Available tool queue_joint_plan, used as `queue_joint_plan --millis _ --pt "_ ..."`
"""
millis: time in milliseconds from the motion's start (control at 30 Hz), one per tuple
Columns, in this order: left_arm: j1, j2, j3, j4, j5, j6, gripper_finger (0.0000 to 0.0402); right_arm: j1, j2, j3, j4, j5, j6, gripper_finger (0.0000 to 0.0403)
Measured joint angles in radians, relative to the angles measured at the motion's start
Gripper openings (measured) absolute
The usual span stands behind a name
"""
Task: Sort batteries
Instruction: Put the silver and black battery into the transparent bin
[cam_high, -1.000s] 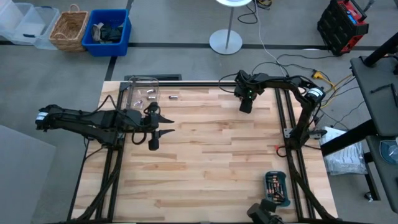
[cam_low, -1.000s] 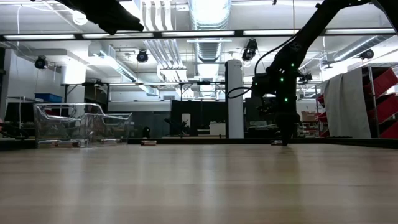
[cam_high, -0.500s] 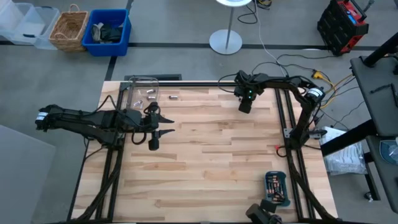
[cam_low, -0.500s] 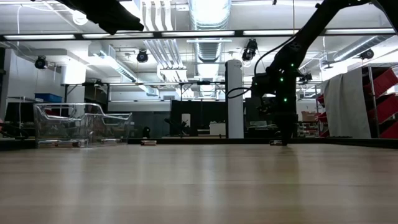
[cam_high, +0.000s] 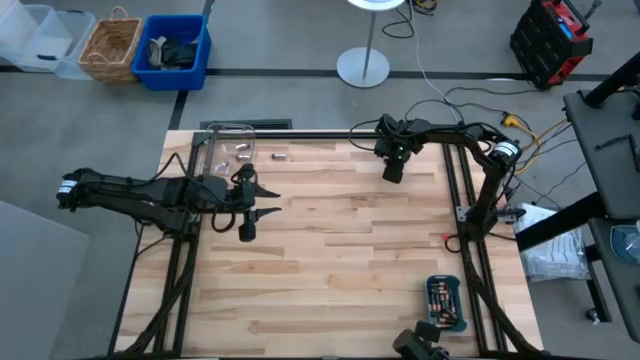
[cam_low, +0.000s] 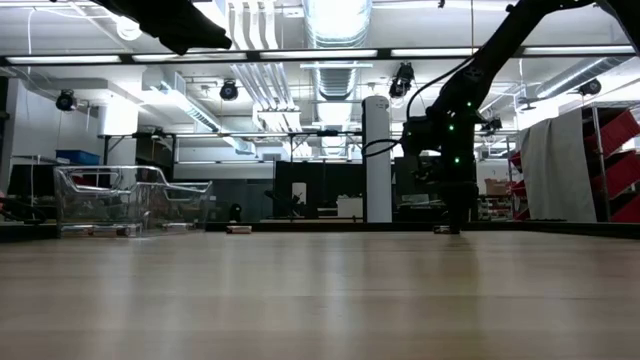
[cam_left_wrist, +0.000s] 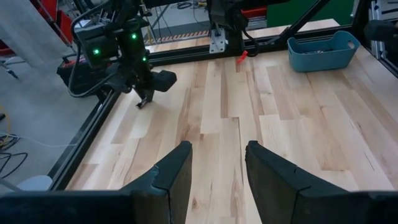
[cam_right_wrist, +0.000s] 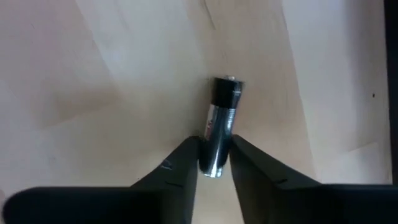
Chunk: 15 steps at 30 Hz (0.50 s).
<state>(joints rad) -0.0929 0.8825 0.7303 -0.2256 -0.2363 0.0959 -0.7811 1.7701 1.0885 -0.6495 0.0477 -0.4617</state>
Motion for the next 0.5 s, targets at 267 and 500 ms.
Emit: queue_joint_plan --millis 267,500 --pt "0.0 0.0 0.0 0.0 0.0 0.0 0.0131 0.0 0.0 0.0 0.001 -0.014 -0.025 0.0036" --pt "0.0 0.0 0.0 0.001 0.0 0.0 0.0131 0.004 -0.038 0.0 0.001 -0.079 0.009 0.0036"
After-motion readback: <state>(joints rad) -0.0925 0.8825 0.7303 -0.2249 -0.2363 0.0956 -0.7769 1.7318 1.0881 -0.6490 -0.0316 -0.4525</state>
